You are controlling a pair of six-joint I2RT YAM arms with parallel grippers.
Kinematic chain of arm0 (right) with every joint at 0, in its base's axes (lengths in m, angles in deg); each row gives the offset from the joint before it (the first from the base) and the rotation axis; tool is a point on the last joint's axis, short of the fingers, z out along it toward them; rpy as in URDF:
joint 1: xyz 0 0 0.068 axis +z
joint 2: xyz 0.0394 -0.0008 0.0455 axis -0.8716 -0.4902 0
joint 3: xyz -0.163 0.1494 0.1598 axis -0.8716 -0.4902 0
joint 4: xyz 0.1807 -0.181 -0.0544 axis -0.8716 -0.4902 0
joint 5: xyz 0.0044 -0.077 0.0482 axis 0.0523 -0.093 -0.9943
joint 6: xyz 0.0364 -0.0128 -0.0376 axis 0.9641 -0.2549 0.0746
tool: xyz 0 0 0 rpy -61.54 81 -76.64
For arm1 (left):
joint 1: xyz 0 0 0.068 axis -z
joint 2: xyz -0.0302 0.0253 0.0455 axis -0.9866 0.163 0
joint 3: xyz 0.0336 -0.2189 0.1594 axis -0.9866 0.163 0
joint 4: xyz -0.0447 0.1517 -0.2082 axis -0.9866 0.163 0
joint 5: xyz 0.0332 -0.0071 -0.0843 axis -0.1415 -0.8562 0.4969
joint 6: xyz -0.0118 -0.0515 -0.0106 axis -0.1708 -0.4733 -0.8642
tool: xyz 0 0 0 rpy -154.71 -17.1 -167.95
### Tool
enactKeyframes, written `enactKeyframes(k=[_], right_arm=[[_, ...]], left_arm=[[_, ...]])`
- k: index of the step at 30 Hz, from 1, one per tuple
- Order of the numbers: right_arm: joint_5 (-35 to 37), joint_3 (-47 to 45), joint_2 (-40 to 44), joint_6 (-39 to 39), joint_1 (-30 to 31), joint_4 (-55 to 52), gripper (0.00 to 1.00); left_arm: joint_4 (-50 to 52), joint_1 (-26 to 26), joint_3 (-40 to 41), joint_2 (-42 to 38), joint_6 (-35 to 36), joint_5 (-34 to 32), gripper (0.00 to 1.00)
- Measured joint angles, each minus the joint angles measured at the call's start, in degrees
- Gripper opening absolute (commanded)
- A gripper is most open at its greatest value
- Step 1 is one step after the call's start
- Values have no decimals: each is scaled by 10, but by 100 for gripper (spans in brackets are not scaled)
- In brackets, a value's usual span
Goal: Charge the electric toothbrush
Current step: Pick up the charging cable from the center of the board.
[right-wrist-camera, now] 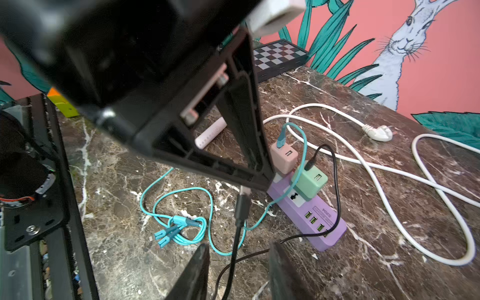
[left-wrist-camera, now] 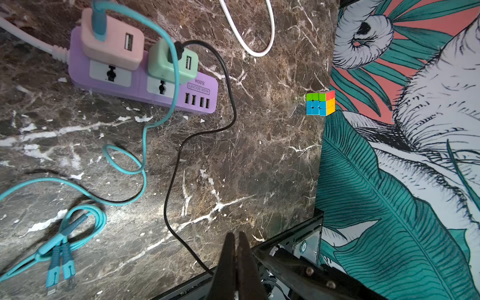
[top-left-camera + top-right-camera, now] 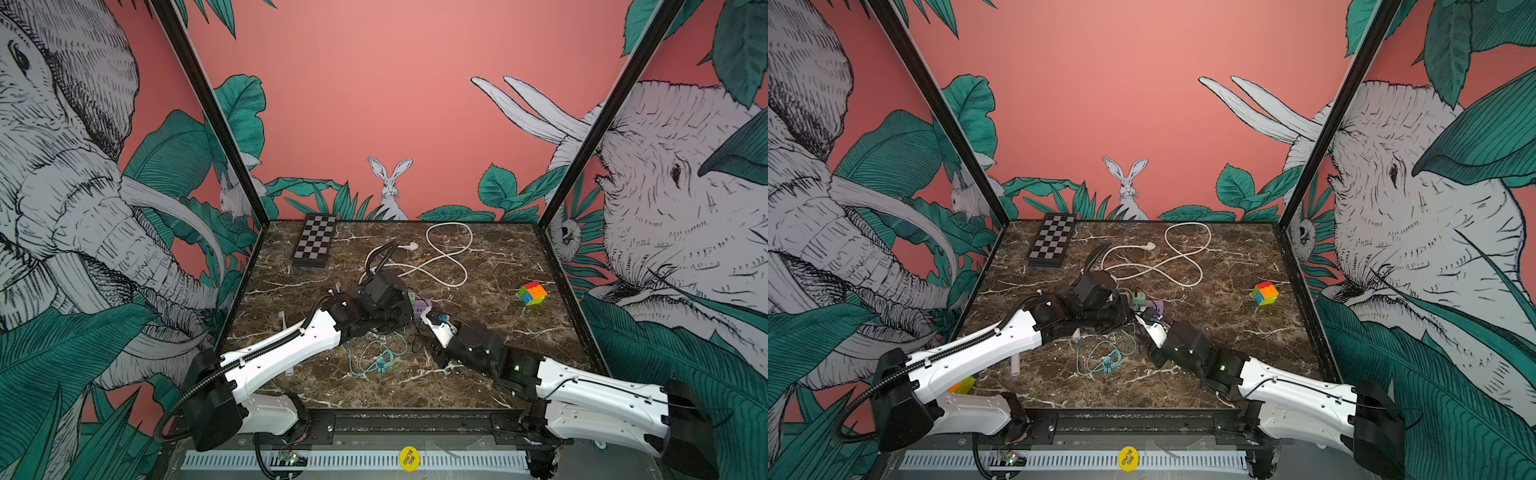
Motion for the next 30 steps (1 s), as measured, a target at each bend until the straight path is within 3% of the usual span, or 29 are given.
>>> enactKeyframes(k=[8, 30], right_arm=[[89, -4, -23, -33, 37, 52, 32], [164, 32, -106, -80, 75, 87, 23]], left_arm=[[0, -2, 7, -6, -12, 0, 0], [0, -10, 17, -16, -23, -8, 0]])
